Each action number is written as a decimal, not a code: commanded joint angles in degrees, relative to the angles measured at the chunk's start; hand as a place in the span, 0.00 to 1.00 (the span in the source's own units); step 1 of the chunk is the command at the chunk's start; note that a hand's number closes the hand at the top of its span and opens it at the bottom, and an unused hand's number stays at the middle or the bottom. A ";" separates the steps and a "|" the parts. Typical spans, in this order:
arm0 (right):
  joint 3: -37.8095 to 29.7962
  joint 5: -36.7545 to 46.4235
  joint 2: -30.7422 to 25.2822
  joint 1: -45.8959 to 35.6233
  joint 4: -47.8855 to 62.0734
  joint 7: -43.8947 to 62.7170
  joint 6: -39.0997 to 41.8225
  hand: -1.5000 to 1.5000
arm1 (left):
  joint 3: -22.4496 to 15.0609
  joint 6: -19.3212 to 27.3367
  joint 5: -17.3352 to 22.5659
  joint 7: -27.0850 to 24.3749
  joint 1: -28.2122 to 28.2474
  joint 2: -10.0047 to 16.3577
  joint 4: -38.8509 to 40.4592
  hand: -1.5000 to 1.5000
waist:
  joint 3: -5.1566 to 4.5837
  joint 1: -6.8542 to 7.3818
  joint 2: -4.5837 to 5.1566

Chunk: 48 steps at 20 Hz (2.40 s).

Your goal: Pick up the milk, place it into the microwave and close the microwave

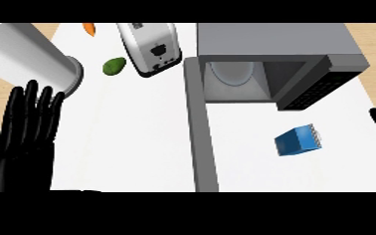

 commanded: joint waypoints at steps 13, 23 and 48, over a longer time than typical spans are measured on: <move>-5.49 -2.34 3.75 9.79 9.47 -10.68 9.56 0.00 | -4.09 -6.92 4.88 -18.20 21.00 -0.99 1.54 0.00 | 0.00 0.55 -0.03; -4.10 7.83 7.33 2.46 26.13 -19.80 4.86 0.00 | -5.53 -5.65 3.61 -17.08 21.36 -0.42 -1.05 0.00 | 0.01 0.55 0.08; -12.92 12.91 0.75 -15.60 79.48 -53.70 -0.33 0.00 | -10.45 -9.76 3.14 -27.45 34.12 0.94 0.11 0.00 | 0.06 1.00 0.12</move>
